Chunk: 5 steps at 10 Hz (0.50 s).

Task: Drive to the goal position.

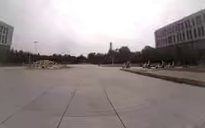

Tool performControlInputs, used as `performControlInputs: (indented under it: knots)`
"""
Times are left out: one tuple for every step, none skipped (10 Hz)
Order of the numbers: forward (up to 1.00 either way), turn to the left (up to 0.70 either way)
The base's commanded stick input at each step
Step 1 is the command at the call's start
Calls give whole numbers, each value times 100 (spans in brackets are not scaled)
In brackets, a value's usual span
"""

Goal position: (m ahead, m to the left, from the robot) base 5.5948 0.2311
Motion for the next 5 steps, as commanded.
performControlInputs:
  knots:
    - [100, 0]
    - [100, 0]
    - [100, 0]
    - [100, 0]
    - [100, 40]
